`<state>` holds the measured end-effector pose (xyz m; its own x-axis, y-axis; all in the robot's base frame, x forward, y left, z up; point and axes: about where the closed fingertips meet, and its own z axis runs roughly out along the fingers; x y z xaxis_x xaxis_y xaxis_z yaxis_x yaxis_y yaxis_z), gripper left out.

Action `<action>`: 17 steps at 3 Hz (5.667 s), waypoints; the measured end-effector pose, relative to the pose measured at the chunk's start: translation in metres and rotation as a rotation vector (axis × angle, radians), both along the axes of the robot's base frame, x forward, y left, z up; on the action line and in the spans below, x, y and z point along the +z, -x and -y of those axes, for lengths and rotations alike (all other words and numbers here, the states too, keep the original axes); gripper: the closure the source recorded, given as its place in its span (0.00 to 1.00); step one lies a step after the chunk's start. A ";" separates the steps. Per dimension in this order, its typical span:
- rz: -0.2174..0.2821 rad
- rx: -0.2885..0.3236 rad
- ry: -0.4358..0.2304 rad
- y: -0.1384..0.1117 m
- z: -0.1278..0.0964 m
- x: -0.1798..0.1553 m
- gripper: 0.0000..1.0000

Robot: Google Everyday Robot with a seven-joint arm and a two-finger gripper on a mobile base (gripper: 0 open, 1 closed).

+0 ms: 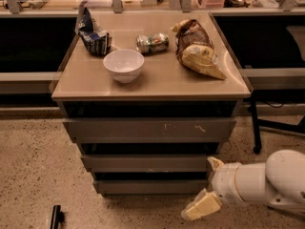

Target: Open middle drawer

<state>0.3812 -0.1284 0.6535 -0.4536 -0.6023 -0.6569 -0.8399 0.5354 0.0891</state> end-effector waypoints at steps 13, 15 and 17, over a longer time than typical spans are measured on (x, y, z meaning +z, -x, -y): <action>0.313 -0.234 -0.314 -0.159 0.054 -0.142 1.00; 0.364 -0.245 -0.334 -0.211 0.062 -0.152 1.00; 0.373 -0.319 -0.309 -0.216 0.067 -0.164 1.00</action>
Offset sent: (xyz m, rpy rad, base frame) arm 0.0077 -0.0024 -0.0470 0.0345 0.0179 -0.0507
